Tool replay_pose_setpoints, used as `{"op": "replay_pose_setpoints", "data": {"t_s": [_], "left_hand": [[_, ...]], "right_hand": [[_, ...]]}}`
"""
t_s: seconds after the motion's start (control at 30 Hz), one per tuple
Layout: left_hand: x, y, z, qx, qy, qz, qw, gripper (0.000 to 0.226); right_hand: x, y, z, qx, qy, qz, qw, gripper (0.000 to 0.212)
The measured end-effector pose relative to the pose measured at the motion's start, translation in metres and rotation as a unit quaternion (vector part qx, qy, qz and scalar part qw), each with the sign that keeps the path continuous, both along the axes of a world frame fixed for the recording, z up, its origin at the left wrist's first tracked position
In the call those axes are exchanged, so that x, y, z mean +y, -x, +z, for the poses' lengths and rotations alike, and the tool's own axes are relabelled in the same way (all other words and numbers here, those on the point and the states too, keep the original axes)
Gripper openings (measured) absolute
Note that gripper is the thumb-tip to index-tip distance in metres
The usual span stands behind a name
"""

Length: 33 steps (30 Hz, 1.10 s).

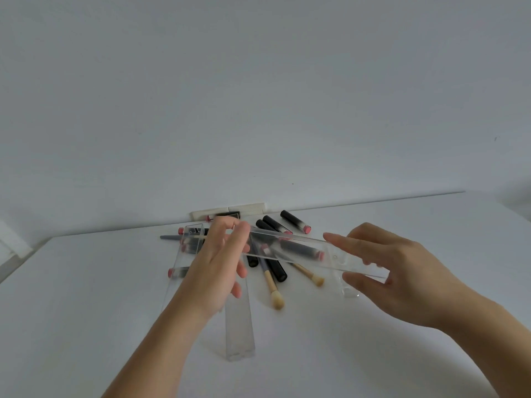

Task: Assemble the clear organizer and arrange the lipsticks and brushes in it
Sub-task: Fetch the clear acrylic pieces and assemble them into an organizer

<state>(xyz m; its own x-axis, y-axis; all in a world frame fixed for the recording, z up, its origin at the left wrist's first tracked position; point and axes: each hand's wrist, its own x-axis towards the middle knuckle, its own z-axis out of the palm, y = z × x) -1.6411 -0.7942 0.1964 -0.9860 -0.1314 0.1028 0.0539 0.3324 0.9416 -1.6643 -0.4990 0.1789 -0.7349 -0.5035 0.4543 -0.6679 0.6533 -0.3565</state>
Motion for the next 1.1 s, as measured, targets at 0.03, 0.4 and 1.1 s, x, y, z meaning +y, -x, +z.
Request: {"op": "replay_pose_setpoints", "data": {"t_s": [0.03,0.4,1.1], "left_hand": [[0.001,0.0,0.0,-0.004,-0.008,-0.004,1.0,0.046],[-0.014,0.013,0.003,-0.019,-0.118,0.151,0.981,0.035],[-0.011,0.01,0.007,-0.04,-0.221,0.145,0.964,0.036]], "right_hand": [[-0.002,0.0,0.0,0.005,-0.004,-0.001,1.0,0.066],[0.013,0.017,0.004,0.062,0.116,-0.211,0.969,0.089],[-0.024,0.033,-0.013,-0.249,-0.035,-0.341,0.906,0.071]]}}
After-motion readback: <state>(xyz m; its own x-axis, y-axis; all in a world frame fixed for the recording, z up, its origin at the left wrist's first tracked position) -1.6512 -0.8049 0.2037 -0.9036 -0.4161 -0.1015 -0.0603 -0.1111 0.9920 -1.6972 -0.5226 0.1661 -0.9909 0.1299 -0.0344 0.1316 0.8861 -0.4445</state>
